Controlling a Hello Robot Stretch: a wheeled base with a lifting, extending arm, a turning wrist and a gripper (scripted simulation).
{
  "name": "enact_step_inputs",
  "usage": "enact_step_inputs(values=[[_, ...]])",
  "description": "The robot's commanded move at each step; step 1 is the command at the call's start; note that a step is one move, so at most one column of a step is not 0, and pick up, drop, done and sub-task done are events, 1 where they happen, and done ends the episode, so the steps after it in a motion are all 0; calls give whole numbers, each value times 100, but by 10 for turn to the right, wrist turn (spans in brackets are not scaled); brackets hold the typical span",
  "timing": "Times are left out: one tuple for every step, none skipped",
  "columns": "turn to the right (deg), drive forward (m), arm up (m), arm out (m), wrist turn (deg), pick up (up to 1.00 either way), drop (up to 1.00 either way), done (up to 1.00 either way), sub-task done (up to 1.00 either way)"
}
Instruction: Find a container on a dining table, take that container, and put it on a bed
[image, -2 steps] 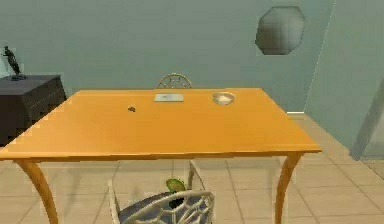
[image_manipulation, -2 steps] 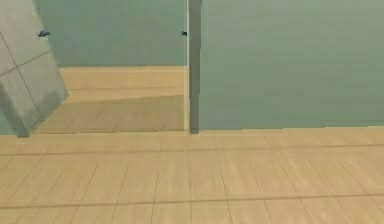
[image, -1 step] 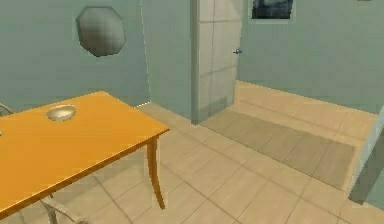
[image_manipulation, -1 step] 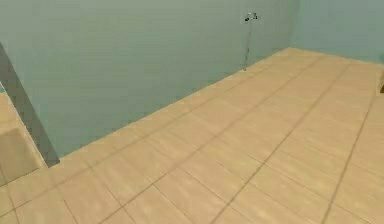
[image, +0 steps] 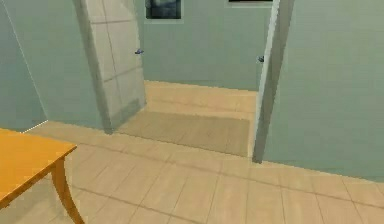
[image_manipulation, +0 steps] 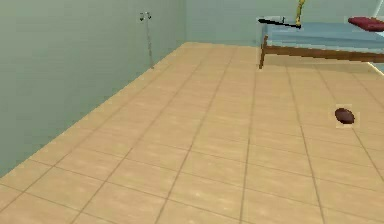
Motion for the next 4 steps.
enact_step_inputs(values=[[30, 0, 0, 0, 0, 0, 0, 0, 0], [0, 20, 0, 0, 0, 0, 0, 0, 0], [-240, 0, 0, 0, 0, 0, 0, 0, 0], [0, 50, 0, 0, 0, 0, 0, 0, 0]])
